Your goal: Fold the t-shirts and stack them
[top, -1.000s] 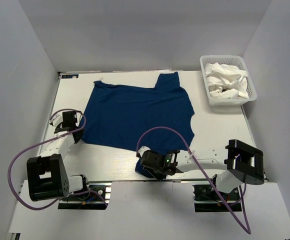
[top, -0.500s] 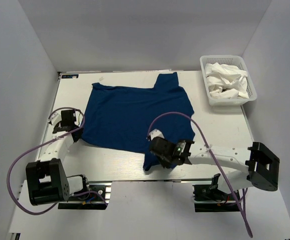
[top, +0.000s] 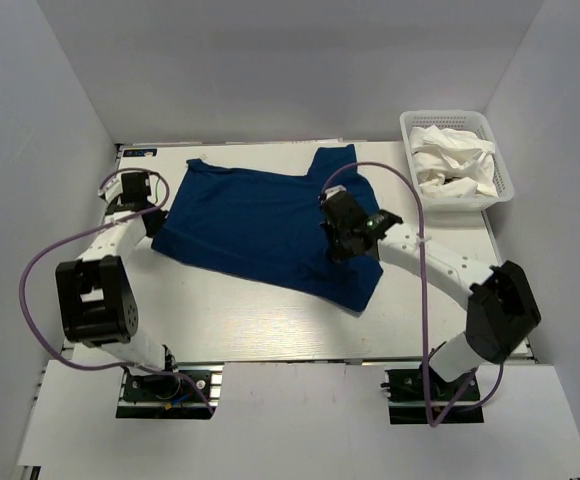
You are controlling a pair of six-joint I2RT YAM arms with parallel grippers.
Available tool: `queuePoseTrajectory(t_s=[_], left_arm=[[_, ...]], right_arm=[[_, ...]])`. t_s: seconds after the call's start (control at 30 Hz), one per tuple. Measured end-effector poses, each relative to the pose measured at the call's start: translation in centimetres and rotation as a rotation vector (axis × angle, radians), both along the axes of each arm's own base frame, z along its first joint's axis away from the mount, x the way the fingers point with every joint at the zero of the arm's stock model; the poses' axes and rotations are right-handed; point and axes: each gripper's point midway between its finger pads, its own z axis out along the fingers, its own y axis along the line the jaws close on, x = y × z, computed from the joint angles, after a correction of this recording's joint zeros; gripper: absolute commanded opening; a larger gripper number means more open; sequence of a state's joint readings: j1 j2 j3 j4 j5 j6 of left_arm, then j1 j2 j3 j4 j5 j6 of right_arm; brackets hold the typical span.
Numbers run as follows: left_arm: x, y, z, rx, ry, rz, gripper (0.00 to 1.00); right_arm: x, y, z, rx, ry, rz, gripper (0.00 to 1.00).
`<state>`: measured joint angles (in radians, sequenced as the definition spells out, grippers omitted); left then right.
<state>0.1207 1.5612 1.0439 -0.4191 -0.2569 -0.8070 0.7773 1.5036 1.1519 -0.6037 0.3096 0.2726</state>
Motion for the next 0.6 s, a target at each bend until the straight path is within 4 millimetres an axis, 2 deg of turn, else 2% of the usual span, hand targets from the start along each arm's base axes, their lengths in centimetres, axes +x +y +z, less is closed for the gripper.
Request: queuePoseTrajectory(t_s=[0.17,0.27,0.37,0.5,0.53,0.57,0.6], left_arm=[[3.1,0.2,-1.1,0.002,0.029,-0.028,0.00],[5.2,0.1,-2.3,-0.007,0.042,-0.055,0.00],[6.9,-0.3,-3.3,-0.020,0.053,-0.082,0.00],[9.1,-0.4,-3.7,-0.023,0.044,-0.097,0.00],[9.9,-0.5,-3.7,-0.025,0.032,-0.106,0.05],[10.7,-0.6,-3.6,-0.030,0.023,-0.117,0.19],[11.4,-0.7,-3.8,-0.033,0.019,-0.132,0.40]], right_arm=[[5.4,-1.5,0.3,-0.014,-0.008,-0.084,0.00],[8.1,-2.4,-0.4,-0.039,-0.001,-0.113,0.00],[10.3,-2.9,-1.5,-0.070,0.021,-0.123,0.00],[12.8,-3.2,-2.9,-0.086,0.043,-0.130,0.00],[13.3,-3.3,-3.1,-0.089,0.048,-0.131,0.02],[13.8,-3.4,-3.4,-0.090,0.051,-0.134,0.26],[14.5,-3.7,-3.6,-0.095,0.056,-0.136,0.48]])
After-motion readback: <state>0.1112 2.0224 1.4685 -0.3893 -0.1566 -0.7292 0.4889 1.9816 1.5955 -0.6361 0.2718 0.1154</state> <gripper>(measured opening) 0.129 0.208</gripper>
